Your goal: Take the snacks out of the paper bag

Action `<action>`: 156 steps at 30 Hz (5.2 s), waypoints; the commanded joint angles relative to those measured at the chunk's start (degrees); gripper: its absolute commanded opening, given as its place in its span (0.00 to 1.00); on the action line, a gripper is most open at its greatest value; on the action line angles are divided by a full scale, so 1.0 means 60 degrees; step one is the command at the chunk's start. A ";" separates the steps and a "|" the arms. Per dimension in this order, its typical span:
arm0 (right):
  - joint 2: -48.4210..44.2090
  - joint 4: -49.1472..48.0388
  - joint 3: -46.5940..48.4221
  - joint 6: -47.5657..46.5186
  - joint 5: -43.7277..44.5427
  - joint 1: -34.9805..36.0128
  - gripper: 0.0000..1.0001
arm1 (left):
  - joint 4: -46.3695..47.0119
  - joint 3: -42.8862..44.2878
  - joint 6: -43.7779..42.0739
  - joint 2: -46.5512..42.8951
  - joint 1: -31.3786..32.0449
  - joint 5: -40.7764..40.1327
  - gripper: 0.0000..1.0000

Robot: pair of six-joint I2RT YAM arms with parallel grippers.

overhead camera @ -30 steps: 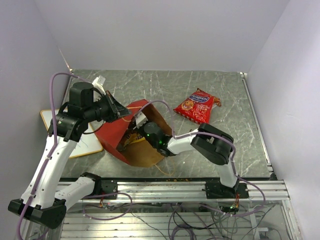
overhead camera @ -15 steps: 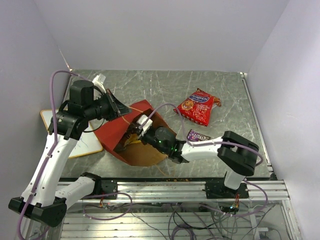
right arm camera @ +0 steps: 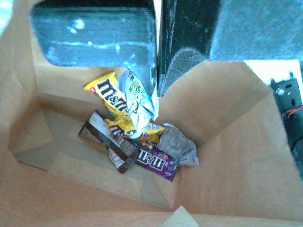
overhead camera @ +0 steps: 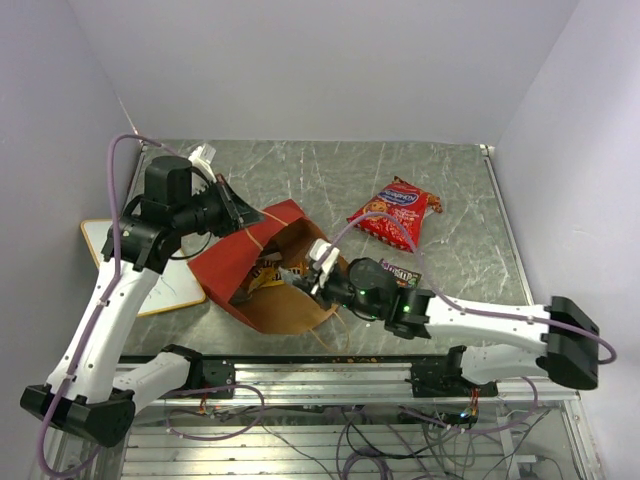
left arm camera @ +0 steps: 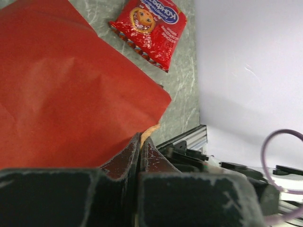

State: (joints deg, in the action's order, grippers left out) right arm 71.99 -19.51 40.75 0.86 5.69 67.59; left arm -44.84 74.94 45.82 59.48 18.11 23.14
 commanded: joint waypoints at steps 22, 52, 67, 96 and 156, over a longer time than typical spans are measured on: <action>-0.3855 0.8215 0.3485 0.2058 0.6842 0.0068 0.00 | -0.0914 0.0548 -0.1362 0.0305 -0.0030 -0.0985 0.07; 0.2008 1.4413 0.2711 0.9011 0.6237 -0.2768 0.00 | -0.1002 0.0305 -0.0897 -0.0022 -0.0030 -0.0720 0.07; 0.2771 1.1185 0.1897 0.7751 0.4568 -0.2885 0.35 | -0.0819 0.0017 -0.0738 -0.0087 -0.0030 -0.0317 0.07; -0.1654 0.7556 0.2702 0.4333 -0.0123 -0.2820 0.65 | -0.0594 -0.0145 -0.0826 0.0087 -0.0030 -0.0285 0.07; 0.5691 -0.0268 0.1876 -0.7542 -0.1664 -0.1643 0.63 | 0.1888 -0.1961 0.0017 -0.1432 -0.0015 0.0403 0.07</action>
State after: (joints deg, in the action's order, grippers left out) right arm 103.70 -20.03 50.30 -44.16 -2.68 57.80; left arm -35.42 63.13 45.04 51.68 18.11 24.62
